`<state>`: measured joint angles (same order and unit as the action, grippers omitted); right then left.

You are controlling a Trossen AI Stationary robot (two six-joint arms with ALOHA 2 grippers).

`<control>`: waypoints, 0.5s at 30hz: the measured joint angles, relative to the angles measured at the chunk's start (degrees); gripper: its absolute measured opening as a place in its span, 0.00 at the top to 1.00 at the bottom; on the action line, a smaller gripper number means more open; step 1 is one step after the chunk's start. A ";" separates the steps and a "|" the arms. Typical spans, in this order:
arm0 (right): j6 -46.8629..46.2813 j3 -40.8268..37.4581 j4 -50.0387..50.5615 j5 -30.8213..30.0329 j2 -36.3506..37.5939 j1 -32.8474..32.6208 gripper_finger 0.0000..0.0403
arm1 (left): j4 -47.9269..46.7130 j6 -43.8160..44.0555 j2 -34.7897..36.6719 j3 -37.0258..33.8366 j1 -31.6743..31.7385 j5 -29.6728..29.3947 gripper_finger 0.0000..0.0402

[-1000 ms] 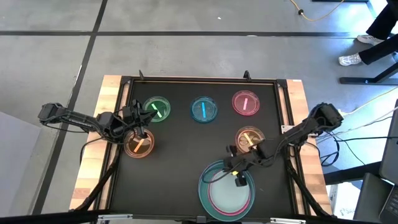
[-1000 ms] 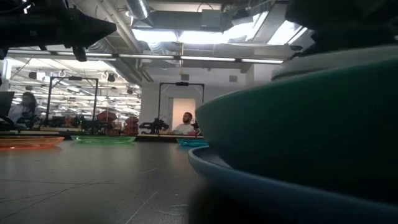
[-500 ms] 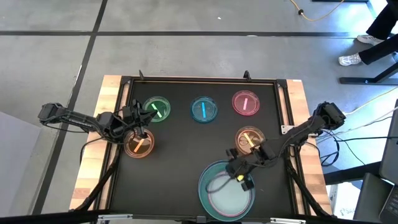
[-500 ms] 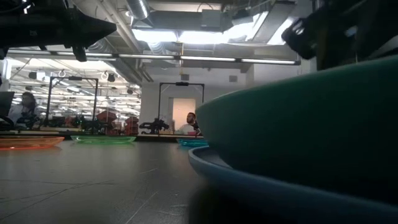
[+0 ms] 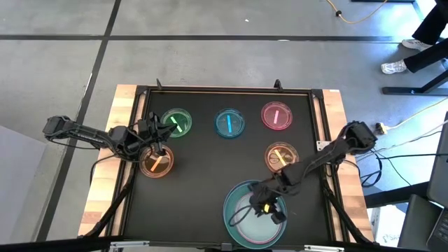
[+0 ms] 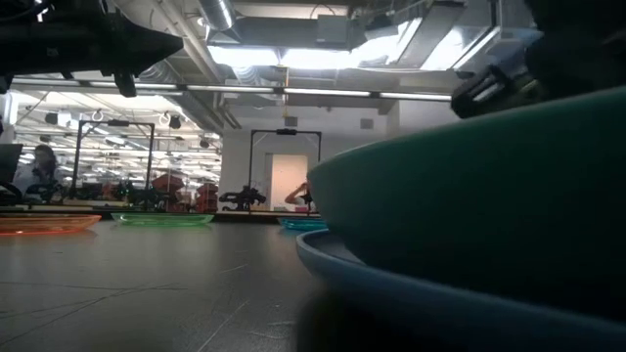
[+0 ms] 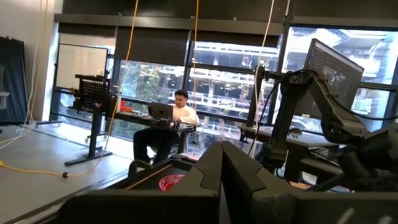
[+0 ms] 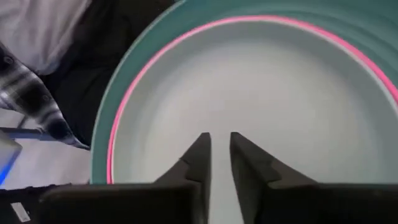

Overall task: Stack plastic plates
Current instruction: Move the stacked plates to the center

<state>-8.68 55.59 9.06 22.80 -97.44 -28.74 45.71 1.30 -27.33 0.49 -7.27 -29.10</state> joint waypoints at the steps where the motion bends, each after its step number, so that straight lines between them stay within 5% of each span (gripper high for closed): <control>1: 0.14 0.00 -0.21 0.63 -0.39 0.44 0.93 | -0.01 0.00 0.01 0.00 0.02 -0.02 1.00; 15: 6.53 0.03 0.07 1.80 -5.89 6.53 0.99 | 0.00 0.00 0.02 0.00 0.02 -0.02 1.00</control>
<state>-2.14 55.62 9.13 24.60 -103.33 -22.21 45.71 1.30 -27.31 0.49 -7.25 -29.12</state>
